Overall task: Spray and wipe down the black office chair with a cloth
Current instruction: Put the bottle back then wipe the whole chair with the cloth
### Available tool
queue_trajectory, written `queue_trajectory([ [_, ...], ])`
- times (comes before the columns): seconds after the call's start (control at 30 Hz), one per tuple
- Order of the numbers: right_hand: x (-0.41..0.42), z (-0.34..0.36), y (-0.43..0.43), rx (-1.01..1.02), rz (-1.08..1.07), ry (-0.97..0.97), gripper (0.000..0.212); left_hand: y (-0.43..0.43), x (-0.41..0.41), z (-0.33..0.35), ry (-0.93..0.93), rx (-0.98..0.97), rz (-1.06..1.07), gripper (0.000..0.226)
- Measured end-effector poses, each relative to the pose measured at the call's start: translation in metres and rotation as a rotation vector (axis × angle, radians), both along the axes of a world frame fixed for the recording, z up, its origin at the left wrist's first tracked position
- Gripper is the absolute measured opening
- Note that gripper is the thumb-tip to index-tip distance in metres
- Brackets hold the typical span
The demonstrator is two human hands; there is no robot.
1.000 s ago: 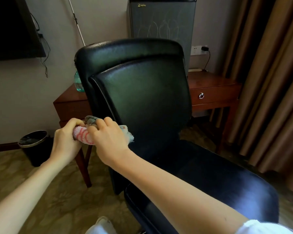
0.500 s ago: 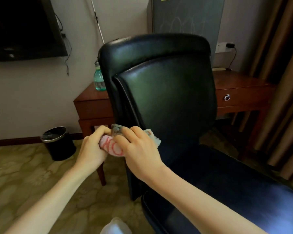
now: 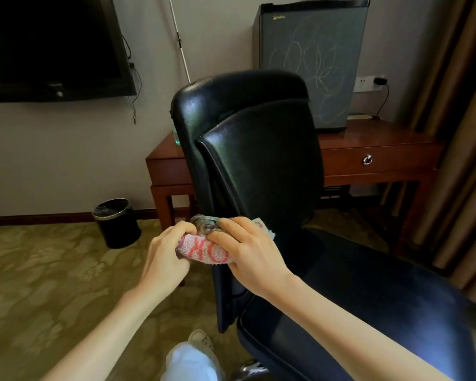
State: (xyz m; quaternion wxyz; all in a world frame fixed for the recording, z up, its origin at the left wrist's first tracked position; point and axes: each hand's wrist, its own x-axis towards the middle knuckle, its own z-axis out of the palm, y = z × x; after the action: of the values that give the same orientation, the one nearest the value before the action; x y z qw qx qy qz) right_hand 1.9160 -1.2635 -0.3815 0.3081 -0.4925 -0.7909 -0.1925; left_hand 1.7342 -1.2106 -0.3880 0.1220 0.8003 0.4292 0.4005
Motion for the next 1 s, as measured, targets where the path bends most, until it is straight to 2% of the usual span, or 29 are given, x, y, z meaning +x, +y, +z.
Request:
queue_trajectory([
  [0.3, 0.012, -0.013, -0.088, 0.020, 0.038, 0.025, 0.032, -0.096, -0.005, -0.011, 0.022, 0.134, -0.031, 0.041],
  [0.6, 0.044, -0.019, -0.183, 0.047, 0.014, 0.033, 0.050, -0.188, 0.020, -0.020, 0.079, 0.274, -0.095, 0.048],
  [0.7, 0.058, -0.023, -0.214, 0.067, -0.021, 0.032, 0.046, -0.213, 0.034, -0.025, 0.085, 0.291, -0.118, 0.050],
  [0.8, 0.073, -0.024, -0.243, 0.087, -0.045, 0.040, 0.033, -0.237, 0.051, -0.027, 0.078, 0.321, -0.159, 0.049],
  [1.0, 0.109, -0.027, -0.302, 0.128, -0.126, 0.049, 0.032, -0.286, 0.094, -0.026, 0.068, 0.438, -0.251, 0.052],
])
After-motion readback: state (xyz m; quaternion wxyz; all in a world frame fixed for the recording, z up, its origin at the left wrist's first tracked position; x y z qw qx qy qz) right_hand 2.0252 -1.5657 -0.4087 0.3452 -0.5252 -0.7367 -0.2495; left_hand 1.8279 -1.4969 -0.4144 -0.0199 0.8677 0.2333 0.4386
